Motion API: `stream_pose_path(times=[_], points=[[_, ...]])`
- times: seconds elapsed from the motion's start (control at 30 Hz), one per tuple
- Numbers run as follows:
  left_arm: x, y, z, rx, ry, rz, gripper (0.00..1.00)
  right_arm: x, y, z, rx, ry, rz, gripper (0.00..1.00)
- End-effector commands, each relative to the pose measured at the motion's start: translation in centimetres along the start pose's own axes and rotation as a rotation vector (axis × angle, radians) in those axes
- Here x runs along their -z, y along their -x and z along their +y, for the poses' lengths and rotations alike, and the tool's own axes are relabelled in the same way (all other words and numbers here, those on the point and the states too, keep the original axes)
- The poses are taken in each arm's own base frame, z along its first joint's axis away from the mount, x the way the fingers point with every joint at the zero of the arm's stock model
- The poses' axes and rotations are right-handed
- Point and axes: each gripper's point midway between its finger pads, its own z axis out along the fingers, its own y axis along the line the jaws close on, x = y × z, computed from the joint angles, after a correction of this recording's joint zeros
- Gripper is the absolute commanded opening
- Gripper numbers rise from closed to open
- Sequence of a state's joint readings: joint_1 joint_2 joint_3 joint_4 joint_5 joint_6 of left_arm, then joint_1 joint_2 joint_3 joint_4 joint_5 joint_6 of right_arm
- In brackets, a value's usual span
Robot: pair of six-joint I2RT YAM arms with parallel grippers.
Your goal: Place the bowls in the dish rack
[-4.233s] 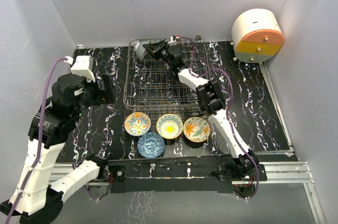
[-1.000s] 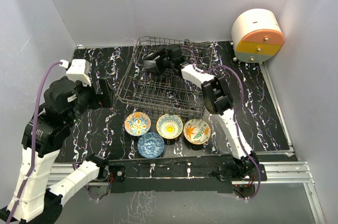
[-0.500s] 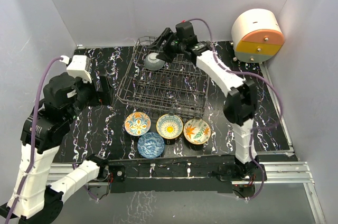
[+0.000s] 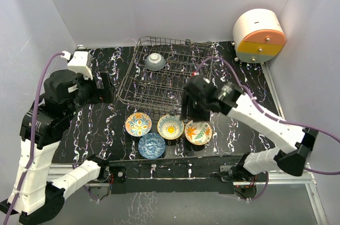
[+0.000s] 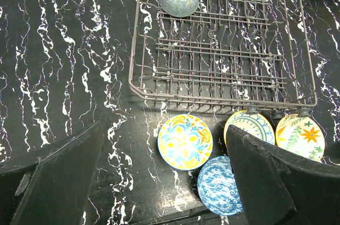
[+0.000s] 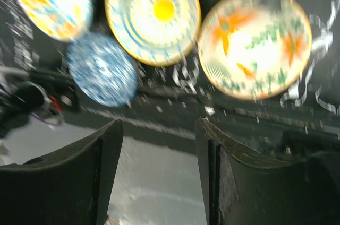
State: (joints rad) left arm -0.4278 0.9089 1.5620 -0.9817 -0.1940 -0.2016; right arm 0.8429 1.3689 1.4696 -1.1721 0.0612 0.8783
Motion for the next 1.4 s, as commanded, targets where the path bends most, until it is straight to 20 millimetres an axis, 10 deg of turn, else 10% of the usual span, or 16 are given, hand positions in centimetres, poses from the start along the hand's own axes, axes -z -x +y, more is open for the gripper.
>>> stream_pose_path(times=[0.0,0.13,0.7,1.37], points=[[0.3,-0.1,-0.5,0.006,-0.027,0.000,0.97,0.6,-6.6,-3.7,-0.040,-0.142,0.093,0.57],[0.0,-0.2,-0.9,0.017,-0.049,0.000,0.97,-1.7,-10.5,-4.4,0.060,-0.226,0.147,0.57],[1.0,-0.3,-0.2,0.060,-0.024,-0.038,0.97,-10.0,-8.8,-6.0,0.370,-0.309,0.016,0.59],[0.9,-0.9,0.3,0.064,0.003,-0.032,0.97,-13.9,-8.7,-8.0,0.437,-0.315,-0.014,0.45]])
